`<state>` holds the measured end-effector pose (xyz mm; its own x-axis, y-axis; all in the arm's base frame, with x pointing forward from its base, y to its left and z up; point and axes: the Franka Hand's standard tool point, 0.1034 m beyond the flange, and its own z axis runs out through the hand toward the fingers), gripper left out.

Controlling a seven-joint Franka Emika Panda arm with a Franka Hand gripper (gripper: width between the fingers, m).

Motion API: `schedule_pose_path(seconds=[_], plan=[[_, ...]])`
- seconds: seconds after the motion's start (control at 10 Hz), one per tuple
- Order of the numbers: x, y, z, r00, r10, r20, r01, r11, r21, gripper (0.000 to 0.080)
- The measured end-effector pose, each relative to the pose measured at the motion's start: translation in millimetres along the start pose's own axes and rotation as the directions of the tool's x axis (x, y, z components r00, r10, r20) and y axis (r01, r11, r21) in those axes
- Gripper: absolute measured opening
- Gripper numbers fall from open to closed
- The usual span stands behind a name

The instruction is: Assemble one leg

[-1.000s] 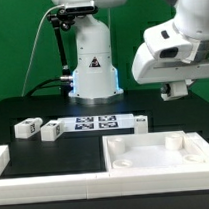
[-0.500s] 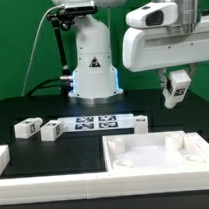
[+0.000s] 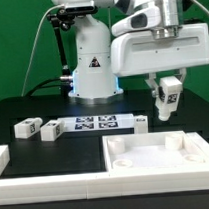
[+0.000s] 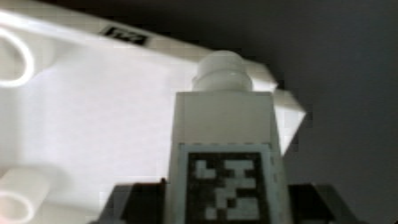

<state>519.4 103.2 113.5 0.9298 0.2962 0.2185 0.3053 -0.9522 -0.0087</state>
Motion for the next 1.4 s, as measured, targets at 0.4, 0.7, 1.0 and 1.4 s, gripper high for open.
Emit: schedule_pose_path(seconds=[0.4,0.7,1.0,1.4], plan=[[50.1,17.5,0.5,1.000,-0.010,-0.027,0.010,1.000,0.000,0.0290],[50.0,18.4,1.4,0.999,-0.009,-0.046,0.009,1.000,-0.005,0.0290],[69.9,20.8,12.0,0.993,-0.025,-0.116,0.023,1.000,-0.019,0.0290],[95.8,26.0,25.0,0.984,-0.032,-0.178,0.027,0.999,-0.032,0.0290]])
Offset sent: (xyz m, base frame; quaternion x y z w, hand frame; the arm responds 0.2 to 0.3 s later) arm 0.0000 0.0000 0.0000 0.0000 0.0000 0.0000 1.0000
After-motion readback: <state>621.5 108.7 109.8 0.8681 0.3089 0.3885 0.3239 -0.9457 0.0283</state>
